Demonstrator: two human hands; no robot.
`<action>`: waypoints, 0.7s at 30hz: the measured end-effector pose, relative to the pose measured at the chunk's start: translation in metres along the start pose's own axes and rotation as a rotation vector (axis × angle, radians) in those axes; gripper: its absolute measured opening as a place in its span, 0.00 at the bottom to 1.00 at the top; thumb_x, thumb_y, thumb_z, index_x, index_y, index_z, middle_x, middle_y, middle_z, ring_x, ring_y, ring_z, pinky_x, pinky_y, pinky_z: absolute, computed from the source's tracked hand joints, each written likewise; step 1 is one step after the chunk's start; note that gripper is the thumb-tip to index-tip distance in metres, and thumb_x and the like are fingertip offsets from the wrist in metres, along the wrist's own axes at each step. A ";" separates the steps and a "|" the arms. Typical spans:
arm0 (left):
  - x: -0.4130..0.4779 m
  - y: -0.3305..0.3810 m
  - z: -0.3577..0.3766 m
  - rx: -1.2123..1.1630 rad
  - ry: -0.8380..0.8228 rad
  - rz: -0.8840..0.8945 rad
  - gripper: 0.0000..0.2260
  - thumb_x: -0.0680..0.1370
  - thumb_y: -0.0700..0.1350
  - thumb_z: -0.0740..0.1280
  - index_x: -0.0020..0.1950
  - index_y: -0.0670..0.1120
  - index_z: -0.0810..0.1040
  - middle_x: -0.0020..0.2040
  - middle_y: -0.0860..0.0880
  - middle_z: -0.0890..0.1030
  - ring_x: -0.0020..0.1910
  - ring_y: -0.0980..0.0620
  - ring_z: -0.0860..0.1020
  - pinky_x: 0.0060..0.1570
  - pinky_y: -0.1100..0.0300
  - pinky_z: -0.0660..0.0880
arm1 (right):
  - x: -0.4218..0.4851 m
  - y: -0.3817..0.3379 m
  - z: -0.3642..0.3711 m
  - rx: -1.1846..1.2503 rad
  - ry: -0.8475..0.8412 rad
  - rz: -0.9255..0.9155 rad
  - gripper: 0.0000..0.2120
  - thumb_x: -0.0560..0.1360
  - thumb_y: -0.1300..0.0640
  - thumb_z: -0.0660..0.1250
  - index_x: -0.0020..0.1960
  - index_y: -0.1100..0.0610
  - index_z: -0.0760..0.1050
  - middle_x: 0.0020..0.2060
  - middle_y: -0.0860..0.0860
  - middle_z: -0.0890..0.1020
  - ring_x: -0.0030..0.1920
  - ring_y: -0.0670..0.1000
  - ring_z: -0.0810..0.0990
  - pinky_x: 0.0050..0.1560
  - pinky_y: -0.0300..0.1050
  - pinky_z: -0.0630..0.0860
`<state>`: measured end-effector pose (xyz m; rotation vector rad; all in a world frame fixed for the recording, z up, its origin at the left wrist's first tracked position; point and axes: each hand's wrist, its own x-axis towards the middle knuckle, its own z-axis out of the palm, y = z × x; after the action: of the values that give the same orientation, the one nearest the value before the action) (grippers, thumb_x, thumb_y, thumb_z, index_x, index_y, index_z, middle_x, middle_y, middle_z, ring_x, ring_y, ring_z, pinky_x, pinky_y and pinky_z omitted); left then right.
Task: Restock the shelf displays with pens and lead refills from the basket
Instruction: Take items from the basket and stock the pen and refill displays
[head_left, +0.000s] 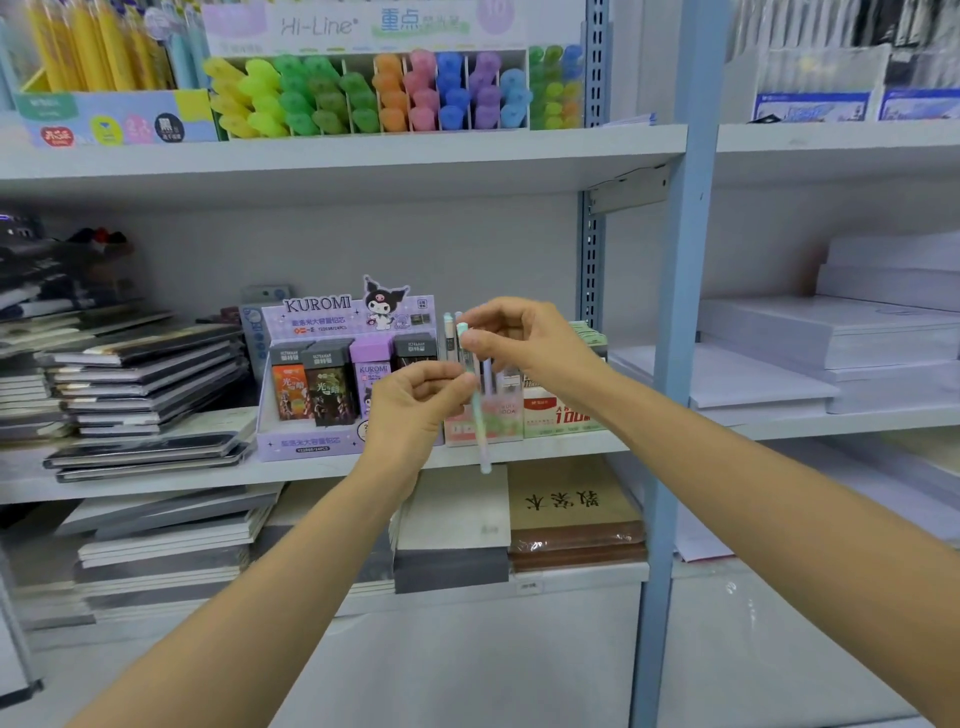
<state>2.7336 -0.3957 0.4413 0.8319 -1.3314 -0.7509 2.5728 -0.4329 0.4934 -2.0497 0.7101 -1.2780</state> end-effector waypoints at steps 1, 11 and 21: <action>0.000 0.001 0.002 0.028 0.013 0.019 0.05 0.72 0.40 0.74 0.47 0.45 0.81 0.42 0.47 0.85 0.42 0.52 0.83 0.42 0.65 0.79 | 0.003 -0.002 0.001 -0.010 -0.005 0.005 0.11 0.73 0.55 0.73 0.54 0.57 0.80 0.44 0.50 0.84 0.42 0.43 0.82 0.41 0.34 0.77; 0.005 -0.017 -0.011 0.933 -0.059 0.433 0.24 0.77 0.46 0.69 0.71 0.46 0.68 0.70 0.51 0.71 0.71 0.51 0.65 0.70 0.51 0.63 | 0.028 -0.006 -0.029 0.070 0.327 -0.129 0.05 0.80 0.64 0.61 0.54 0.60 0.75 0.45 0.56 0.82 0.43 0.48 0.82 0.47 0.39 0.79; 0.009 -0.040 -0.013 1.410 -0.301 0.481 0.34 0.79 0.52 0.63 0.79 0.47 0.49 0.79 0.49 0.53 0.78 0.51 0.47 0.76 0.53 0.47 | 0.030 0.037 -0.017 -0.349 0.280 -0.066 0.06 0.81 0.62 0.58 0.53 0.60 0.73 0.45 0.55 0.83 0.47 0.49 0.83 0.49 0.42 0.81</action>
<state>2.7472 -0.4232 0.4106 1.3905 -2.2119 0.6220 2.5643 -0.4827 0.4892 -2.2012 1.0644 -1.5912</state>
